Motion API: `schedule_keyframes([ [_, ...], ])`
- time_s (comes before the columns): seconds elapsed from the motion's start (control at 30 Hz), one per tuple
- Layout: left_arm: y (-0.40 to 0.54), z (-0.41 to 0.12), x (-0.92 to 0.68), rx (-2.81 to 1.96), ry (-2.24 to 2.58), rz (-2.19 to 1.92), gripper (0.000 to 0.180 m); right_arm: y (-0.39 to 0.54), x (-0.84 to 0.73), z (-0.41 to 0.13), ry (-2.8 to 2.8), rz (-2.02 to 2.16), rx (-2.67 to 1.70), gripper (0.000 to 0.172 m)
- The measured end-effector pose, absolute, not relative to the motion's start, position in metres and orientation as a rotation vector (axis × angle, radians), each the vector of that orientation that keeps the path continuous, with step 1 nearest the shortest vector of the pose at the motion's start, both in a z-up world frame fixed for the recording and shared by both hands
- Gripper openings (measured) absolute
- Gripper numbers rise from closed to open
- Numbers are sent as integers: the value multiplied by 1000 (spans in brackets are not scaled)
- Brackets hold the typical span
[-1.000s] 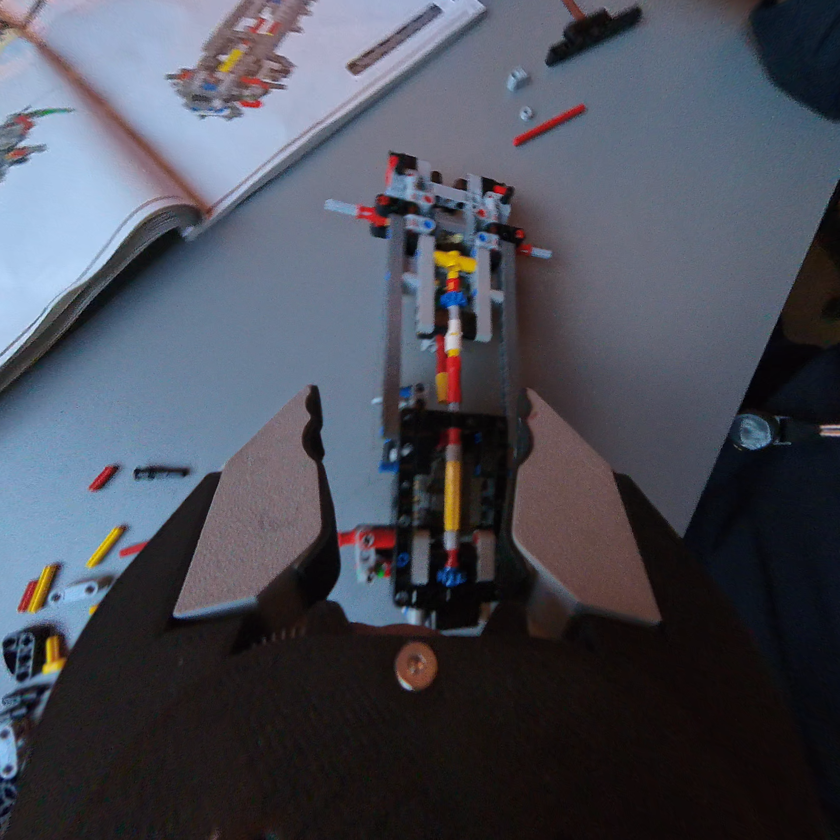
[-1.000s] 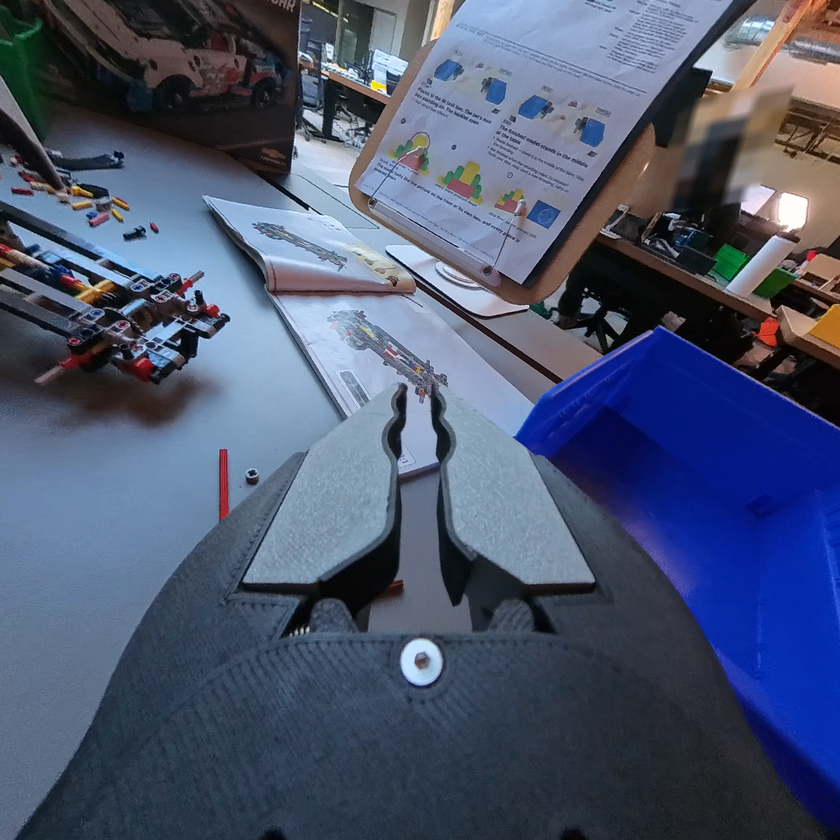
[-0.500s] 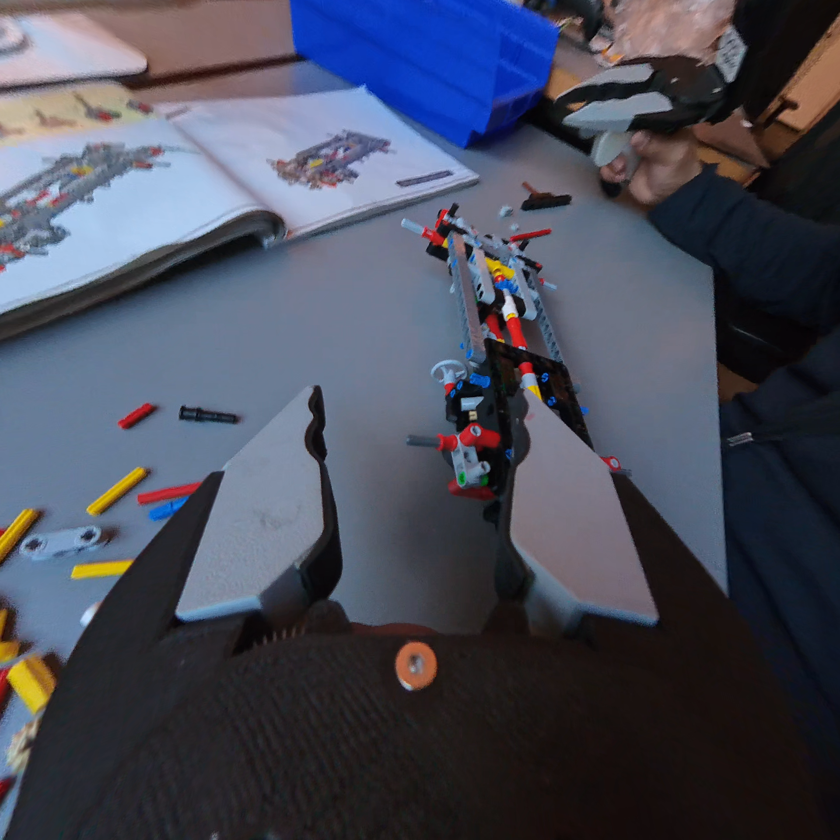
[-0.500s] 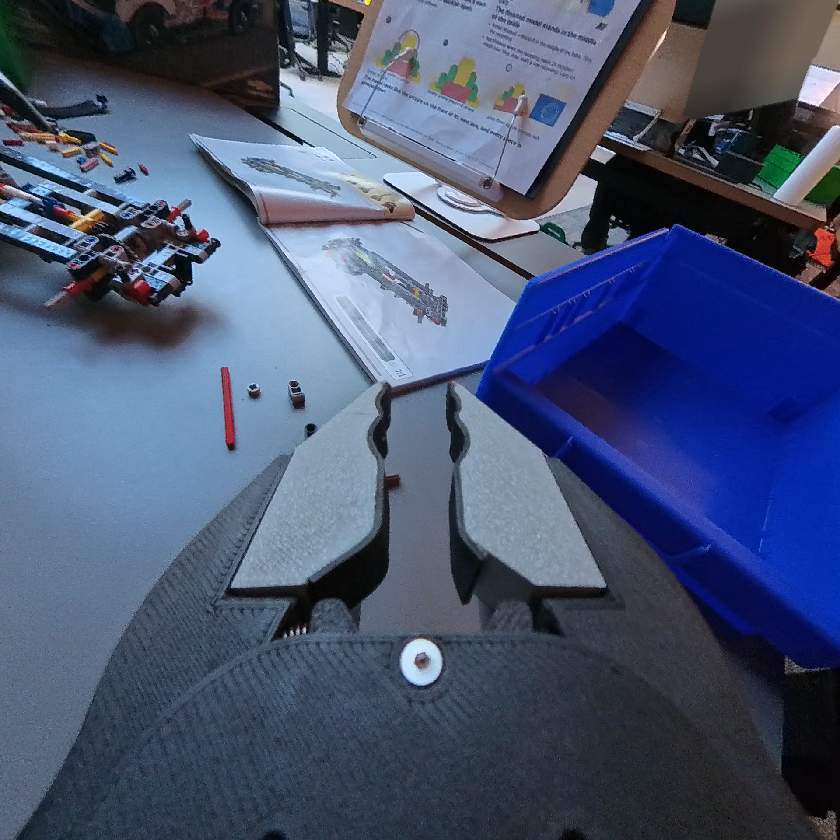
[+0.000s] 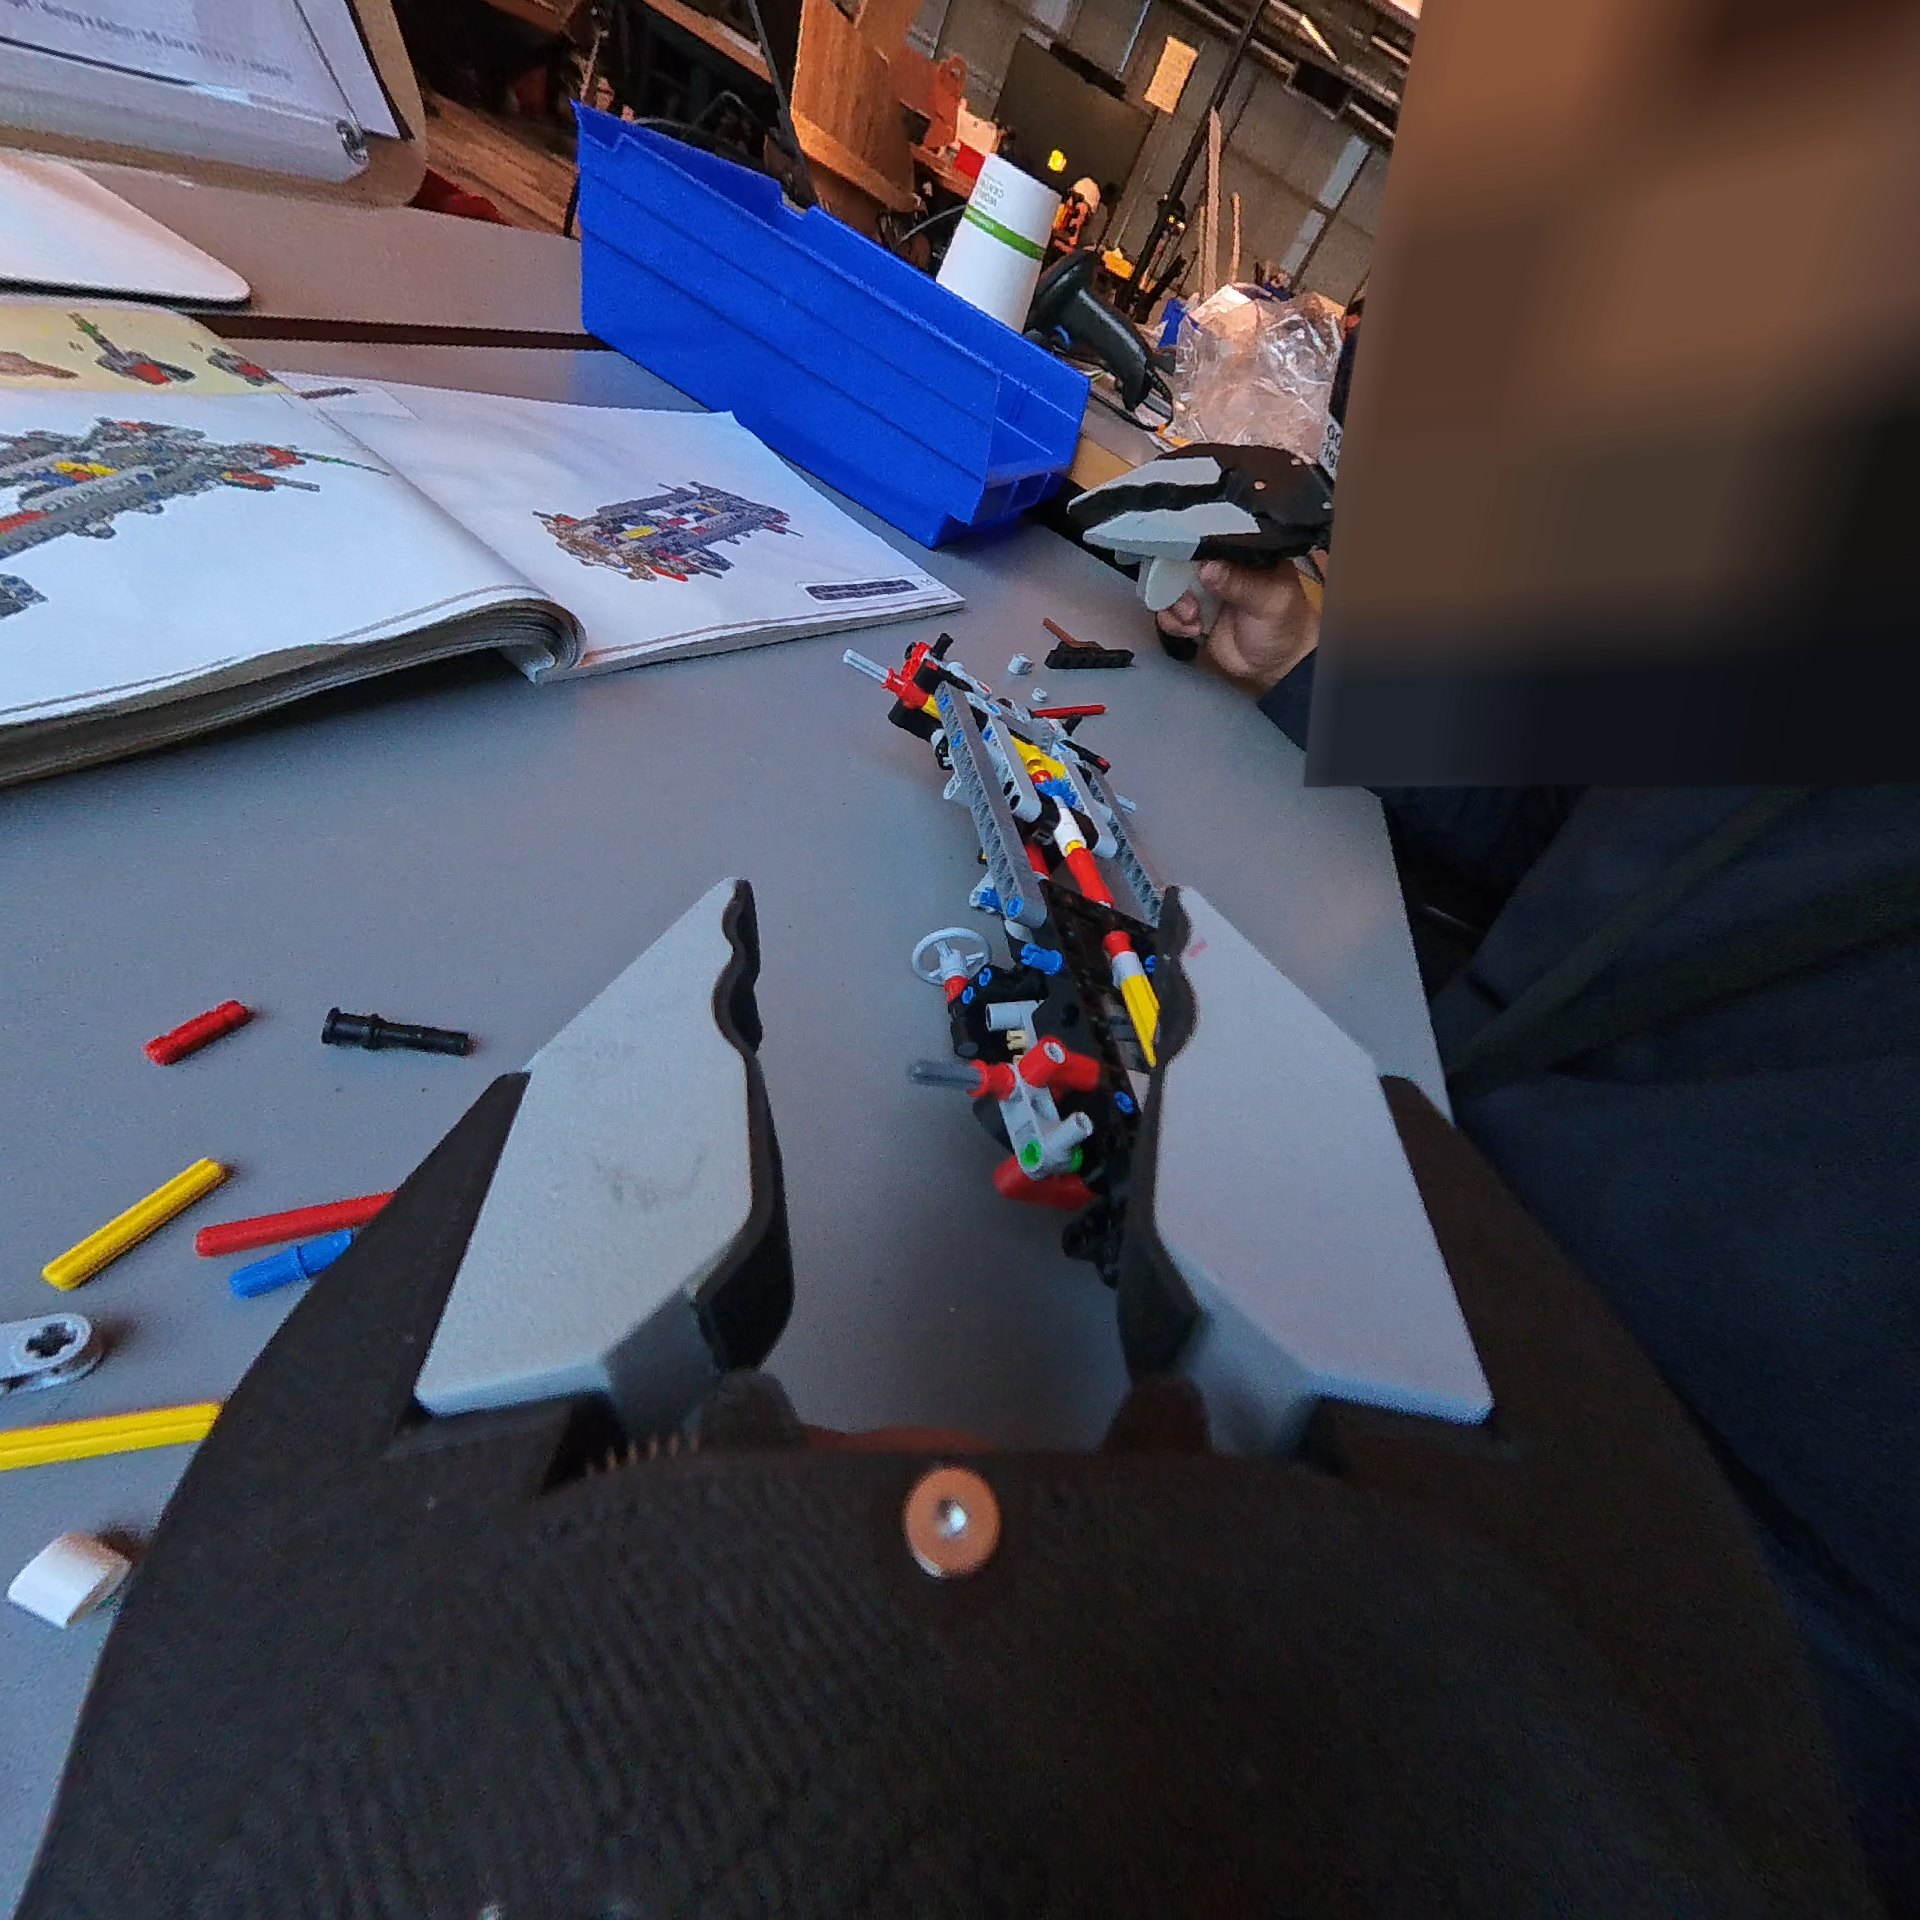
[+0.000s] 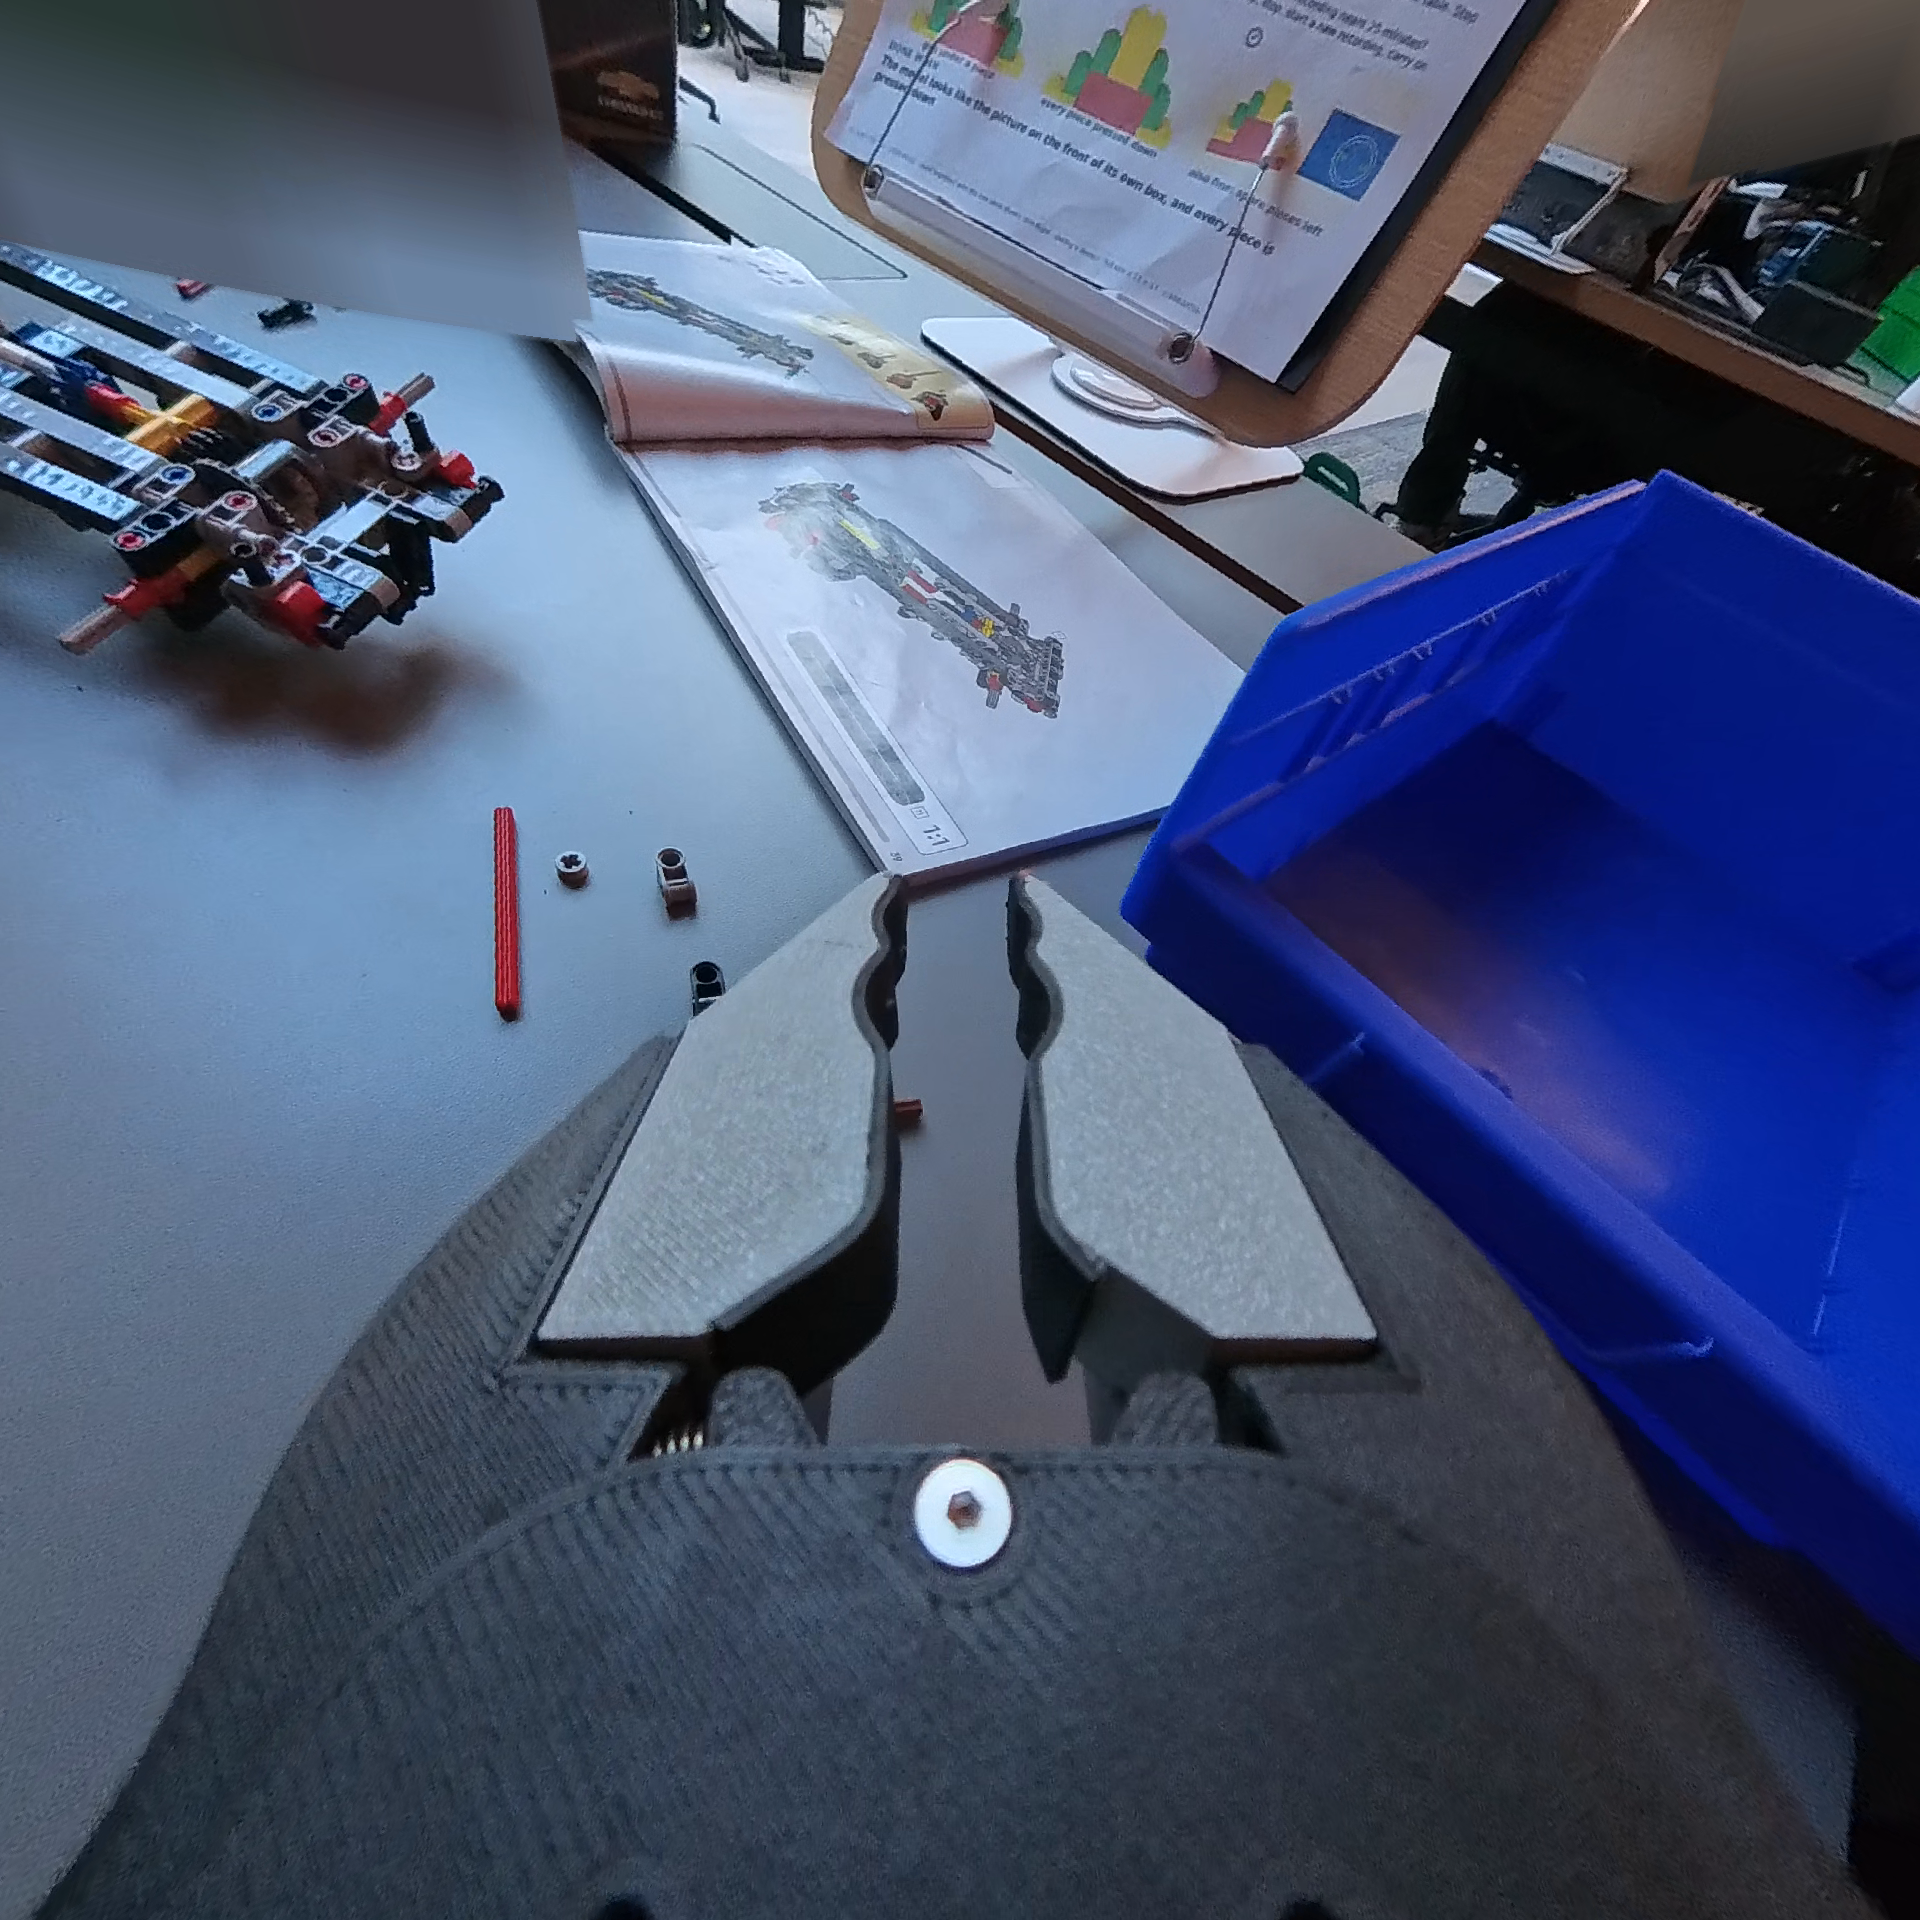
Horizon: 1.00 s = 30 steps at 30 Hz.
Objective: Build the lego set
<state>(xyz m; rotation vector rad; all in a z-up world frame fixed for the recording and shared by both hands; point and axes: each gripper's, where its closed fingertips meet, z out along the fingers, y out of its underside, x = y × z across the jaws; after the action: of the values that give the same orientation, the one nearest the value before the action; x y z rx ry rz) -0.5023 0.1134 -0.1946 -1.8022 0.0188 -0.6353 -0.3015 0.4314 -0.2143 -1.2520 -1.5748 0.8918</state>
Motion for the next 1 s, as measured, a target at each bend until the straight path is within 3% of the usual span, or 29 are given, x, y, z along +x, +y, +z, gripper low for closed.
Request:
schedule_keyframes([
  [1.0,113,-187,-515,-1745,-34,-588,74,428,-292,-221,-1653,864,-1214,3],
])
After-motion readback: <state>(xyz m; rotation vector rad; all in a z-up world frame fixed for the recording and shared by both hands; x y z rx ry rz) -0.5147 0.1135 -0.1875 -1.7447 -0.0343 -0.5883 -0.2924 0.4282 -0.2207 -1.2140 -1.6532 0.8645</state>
